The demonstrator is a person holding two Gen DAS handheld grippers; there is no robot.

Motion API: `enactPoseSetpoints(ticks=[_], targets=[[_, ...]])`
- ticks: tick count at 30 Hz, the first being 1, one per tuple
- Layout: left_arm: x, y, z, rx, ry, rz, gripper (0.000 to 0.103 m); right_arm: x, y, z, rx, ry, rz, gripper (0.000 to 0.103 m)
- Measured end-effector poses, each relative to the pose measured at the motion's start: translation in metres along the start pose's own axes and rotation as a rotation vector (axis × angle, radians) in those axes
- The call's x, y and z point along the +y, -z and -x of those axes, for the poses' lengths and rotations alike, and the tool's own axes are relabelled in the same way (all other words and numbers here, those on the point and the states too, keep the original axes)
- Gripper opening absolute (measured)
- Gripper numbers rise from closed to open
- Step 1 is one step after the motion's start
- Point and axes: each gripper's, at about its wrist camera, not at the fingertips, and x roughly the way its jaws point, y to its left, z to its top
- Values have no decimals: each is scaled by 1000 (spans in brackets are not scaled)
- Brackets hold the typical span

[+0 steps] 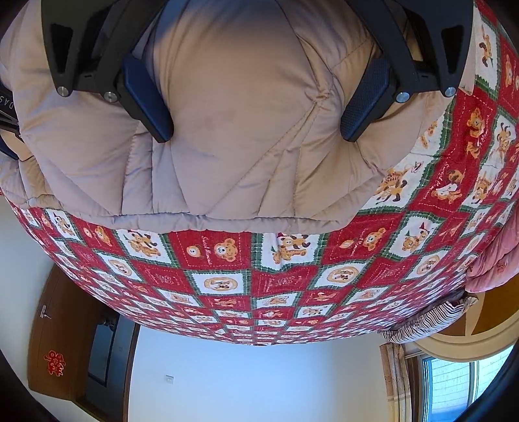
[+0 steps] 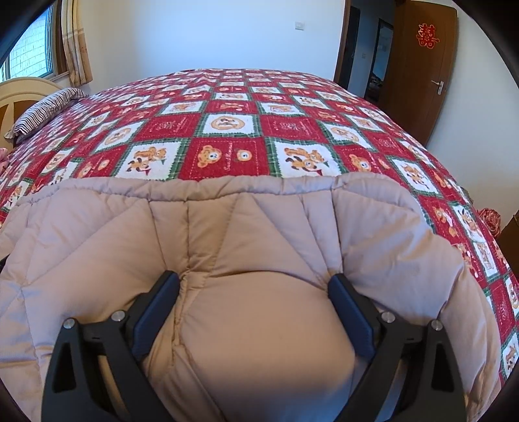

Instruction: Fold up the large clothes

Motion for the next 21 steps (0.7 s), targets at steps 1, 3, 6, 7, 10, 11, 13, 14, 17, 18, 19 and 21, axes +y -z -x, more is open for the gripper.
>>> enactPoseSetpoints(ticks=[1,3,6,7,10,11,13,14,17,18,19,21], targets=[[0,0,0,1,-2,-2,102,0,0,0,0,3,1,95],[-1,0,0,1,-4,-3,102,1,0,-1,3,13,7,95],[-1,0,0,1,-4,-3,102,3,-1,-1,8,28,15,96],[-1,-1,0,0,-5,-3,102,3,-1,-1,8,32,17,96],[-2,-1,0,8,-8,-9,102,4,-1,0,4,45,23,96],[-1,-3,2,22,-5,-17,102,4,0,1,1,48,23,96],[6,-10,12,67,8,6,102,6,-2,3,5,54,31,97],[14,-14,26,73,44,36,102,6,-4,5,15,51,43,97],[30,-21,70,-14,92,48,102,6,-14,30,-13,83,57,97],[32,-22,78,-41,73,34,102,8,-16,41,-43,83,35,97],[35,-22,85,-71,38,22,102,12,-20,53,-74,65,6,97],[41,-20,85,-91,-10,23,102,25,-25,67,-109,16,-9,97]])
